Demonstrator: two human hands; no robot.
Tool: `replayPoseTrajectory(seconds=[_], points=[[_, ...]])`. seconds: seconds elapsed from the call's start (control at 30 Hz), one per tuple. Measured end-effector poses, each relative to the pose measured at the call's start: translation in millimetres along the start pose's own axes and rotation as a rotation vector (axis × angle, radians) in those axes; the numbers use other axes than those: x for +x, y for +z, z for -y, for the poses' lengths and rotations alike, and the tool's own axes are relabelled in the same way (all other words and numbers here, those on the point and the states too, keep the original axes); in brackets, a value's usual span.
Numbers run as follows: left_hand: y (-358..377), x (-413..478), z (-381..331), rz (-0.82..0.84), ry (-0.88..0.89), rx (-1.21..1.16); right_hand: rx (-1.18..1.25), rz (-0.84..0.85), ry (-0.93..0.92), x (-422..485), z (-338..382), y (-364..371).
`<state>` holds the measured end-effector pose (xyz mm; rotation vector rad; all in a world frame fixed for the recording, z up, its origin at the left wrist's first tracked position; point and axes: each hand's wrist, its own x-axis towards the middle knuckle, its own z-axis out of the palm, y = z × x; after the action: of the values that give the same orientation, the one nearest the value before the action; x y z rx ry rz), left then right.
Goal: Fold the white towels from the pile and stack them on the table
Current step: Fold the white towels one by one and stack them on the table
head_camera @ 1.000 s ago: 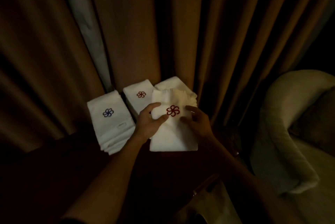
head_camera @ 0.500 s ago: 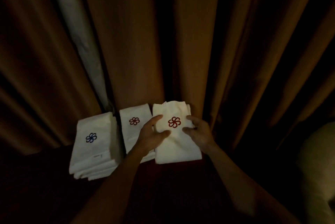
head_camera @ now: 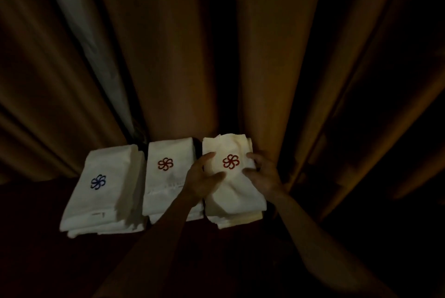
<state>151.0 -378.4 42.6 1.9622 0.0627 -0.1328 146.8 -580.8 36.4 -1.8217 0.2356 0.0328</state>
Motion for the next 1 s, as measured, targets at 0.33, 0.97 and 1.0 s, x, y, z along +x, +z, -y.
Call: replayPoseTrajectory(seconds=[0.33, 0.97, 1.0], points=[[17.9, 22.2, 14.6, -0.035, -0.065, 0.091, -0.011, 0.018, 0.032, 29.8, -13.1, 8.6], [53.9, 42.7, 27.1, -0.097, -0.080, 0.497, -0.489, -0.003, -0.161, 47.0, -49.0, 21.4], [54.8, 45.1, 26.4, -0.108, -0.076, 0.500, -0.494, -0.007, -0.160, 49.5, -48.3, 22.0]])
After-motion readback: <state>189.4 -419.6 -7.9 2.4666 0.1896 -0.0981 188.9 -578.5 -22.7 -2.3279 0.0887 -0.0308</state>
